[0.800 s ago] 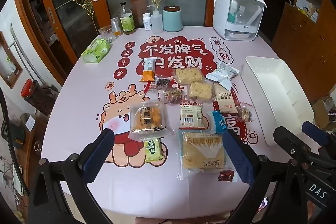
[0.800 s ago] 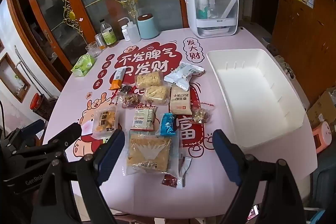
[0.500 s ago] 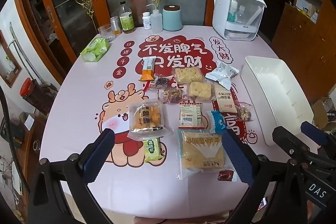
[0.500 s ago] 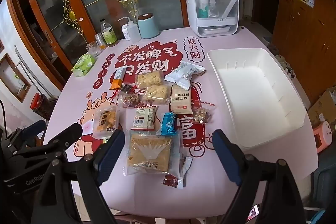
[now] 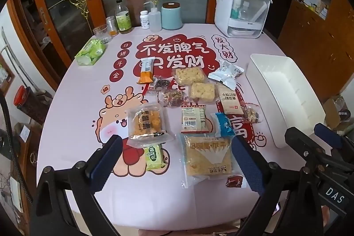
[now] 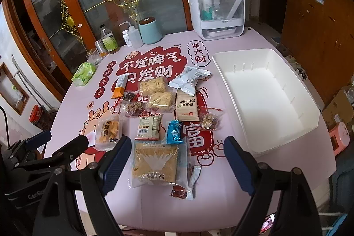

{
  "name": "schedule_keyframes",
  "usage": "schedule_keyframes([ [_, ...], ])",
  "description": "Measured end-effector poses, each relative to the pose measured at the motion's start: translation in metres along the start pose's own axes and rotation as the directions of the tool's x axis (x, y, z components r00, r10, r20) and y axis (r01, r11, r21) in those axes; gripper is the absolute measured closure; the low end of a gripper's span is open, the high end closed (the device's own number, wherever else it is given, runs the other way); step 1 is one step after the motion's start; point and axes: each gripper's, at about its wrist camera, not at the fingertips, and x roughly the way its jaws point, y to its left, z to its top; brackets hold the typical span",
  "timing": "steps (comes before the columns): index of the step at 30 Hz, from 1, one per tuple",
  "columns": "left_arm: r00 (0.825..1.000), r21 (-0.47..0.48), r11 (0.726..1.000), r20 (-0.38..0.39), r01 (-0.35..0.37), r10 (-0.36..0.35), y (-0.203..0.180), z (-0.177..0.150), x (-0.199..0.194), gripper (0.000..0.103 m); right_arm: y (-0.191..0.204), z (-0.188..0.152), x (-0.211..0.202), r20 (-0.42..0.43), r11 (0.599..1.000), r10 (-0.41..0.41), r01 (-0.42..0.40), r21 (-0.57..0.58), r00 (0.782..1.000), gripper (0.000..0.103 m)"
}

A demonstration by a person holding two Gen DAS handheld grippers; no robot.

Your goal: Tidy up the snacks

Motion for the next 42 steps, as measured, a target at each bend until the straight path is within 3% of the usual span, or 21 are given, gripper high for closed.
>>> schedule_keyframes([
  [13, 1.000, 0.039, 0.999, -0.002, 0.019, -0.019, -0.004, 0.004, 0.000, 0.005, -0.012, -0.004, 0.009, -0.023, 0.998, -0.001, 0.002, 0.056, 1.000, 0.017],
  [42, 1.000, 0.030, 0.999, -0.014, 0.020, -0.020, -0.011, -0.006, 0.001, 0.005, -0.017, -0.011, 0.008, -0.049, 0.999, -0.020, 0.022, 0.046, 0.999, 0.017],
])
